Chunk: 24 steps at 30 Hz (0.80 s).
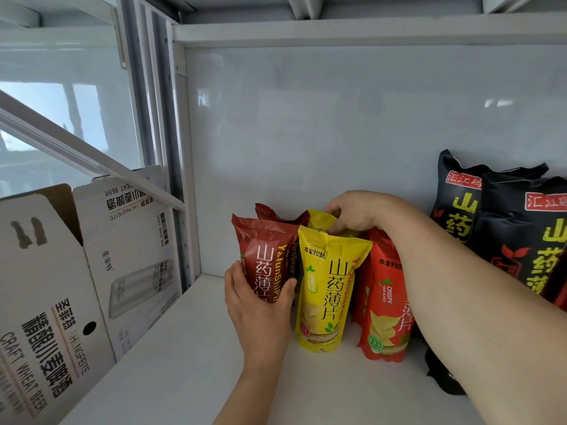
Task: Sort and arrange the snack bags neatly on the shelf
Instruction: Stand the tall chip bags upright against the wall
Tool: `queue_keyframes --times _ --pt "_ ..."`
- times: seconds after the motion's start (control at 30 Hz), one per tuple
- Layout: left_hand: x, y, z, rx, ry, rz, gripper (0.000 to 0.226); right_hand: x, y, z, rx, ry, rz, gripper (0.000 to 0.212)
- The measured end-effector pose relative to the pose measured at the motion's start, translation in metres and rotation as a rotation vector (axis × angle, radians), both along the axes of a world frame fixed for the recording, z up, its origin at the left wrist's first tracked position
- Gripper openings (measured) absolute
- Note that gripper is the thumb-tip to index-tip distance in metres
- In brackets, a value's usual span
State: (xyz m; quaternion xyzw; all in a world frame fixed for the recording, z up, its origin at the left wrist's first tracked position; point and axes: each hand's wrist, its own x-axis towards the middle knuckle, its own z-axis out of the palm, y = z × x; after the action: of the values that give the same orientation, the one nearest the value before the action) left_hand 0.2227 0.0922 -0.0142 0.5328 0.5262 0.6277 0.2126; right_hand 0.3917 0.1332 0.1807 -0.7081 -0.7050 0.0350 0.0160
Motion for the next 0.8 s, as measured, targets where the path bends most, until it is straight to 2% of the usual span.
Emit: queue_keyframes --times 0.2,0.37,0.57,0.8 --pt "-0.009 0.005 -0.003 -0.073 -0.062 -0.084 0.107 -0.003 -0.005 0.003 0.053 0.143 0.010 0.042" --pt "-0.017 0.010 -0.006 -0.127 -0.095 -0.134 0.102 -0.013 -0.007 0.009 0.145 0.267 0.042 0.048" --pt "-0.021 0.010 -0.007 -0.149 -0.083 -0.174 0.097 -0.030 -0.006 0.011 0.145 0.231 0.067 0.048" --pt "-0.025 0.016 -0.014 -0.231 -0.079 -0.226 0.107 -0.044 0.006 0.008 0.122 0.150 0.073 0.044"
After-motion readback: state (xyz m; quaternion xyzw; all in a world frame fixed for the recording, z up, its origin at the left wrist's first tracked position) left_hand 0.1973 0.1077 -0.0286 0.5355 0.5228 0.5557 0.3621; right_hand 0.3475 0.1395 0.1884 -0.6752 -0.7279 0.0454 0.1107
